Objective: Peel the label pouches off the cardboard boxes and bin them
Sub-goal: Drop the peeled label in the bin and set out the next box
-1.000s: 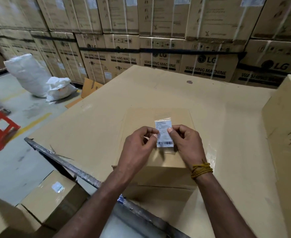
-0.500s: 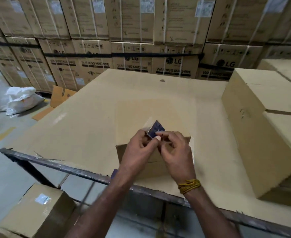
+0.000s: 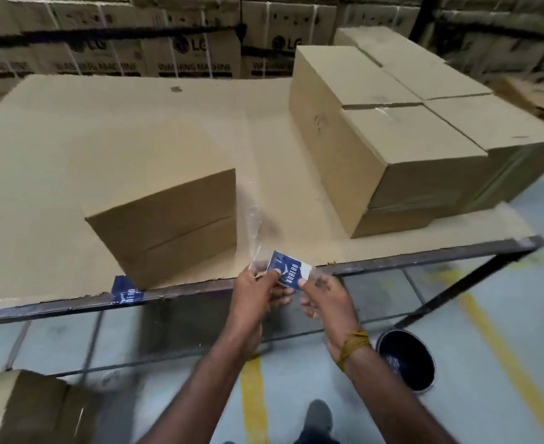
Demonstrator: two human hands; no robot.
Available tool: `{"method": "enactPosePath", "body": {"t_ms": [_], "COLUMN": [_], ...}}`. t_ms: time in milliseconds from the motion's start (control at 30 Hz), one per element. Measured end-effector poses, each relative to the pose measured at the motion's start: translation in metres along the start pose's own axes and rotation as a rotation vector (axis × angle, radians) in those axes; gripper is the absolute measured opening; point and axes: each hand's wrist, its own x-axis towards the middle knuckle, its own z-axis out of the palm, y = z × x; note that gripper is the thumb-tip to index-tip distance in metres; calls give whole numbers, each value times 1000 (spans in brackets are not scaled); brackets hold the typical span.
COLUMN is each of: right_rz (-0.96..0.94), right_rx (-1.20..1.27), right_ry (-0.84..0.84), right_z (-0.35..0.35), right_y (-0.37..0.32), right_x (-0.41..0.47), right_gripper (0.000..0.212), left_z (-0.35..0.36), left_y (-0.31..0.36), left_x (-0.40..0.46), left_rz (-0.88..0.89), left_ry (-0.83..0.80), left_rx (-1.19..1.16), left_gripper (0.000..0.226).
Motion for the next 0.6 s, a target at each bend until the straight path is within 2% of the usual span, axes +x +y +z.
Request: {"method": "enactPosePath", "body": {"t_ms": [100, 267, 600], "right_rz": [145, 245, 420], "right_rx": [142, 317, 459], "right_ry": [22, 117, 348], "right_z": [-41, -121, -350], "right_y": [18, 40, 104], "right_x": [-7, -5, 69], "right_gripper": [19, 14, 12], "left_z": [34, 111, 321], "left_y": [-37, -99, -246], "left_x": [6, 13, 48], "left_rz": [-123, -304, -608], "left_ry": [-53, -122, -133], "left_rx": [30, 96, 202], "left_gripper": [17, 19, 11]}}
